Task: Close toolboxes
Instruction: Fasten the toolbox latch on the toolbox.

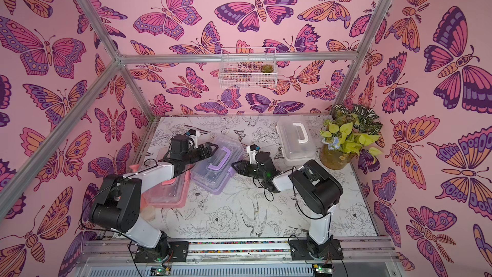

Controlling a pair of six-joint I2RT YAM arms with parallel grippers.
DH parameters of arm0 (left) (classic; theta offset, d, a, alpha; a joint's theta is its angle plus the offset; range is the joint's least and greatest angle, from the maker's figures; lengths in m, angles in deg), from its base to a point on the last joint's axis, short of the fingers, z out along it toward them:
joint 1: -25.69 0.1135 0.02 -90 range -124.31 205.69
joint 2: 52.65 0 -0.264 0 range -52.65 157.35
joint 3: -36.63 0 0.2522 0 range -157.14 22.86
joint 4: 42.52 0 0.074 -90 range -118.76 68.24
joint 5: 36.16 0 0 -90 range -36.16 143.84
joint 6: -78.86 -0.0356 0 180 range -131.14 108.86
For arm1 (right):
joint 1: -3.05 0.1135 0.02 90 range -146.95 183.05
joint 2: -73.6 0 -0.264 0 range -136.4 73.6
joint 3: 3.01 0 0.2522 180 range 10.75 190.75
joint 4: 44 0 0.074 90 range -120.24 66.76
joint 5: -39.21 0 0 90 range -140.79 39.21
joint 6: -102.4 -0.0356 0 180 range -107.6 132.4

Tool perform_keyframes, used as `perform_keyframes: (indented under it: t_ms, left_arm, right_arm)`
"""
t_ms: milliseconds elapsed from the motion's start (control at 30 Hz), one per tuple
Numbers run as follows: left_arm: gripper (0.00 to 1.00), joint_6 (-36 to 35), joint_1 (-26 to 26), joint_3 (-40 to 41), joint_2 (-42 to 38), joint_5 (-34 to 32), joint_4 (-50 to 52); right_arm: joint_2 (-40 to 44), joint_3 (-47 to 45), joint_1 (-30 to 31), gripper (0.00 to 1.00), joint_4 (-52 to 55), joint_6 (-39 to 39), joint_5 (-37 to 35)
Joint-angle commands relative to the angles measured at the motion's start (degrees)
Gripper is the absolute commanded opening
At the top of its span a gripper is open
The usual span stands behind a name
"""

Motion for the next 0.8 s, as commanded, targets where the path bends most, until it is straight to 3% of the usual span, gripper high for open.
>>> perform_keyframes:
  t_ms: [0,267,500,767]
  left_arm:
    - [0.85,4.42,-4.72,6.0,5.9,10.49,12.68]
    - [0.85,7.06,-6.41,7.1,6.49,11.21,11.16]
    - [0.87,9.64,-6.61,8.09,4.43,9.74,10.93]
    - [0.89,10.8,-6.69,8.7,1.94,8.01,10.89]
  right_arm:
    - [-2.54,2.46,3.46,0.45,-5.04,-2.54,1.98]
    - [-4.56,3.95,4.31,0.45,-8.13,-4.79,0.86]
    - [-3.15,3.29,6.19,0.48,-2.11,-7.27,-5.34]
    - [-2.17,5.63,8.33,0.49,3.24,-9.3,-7.81]
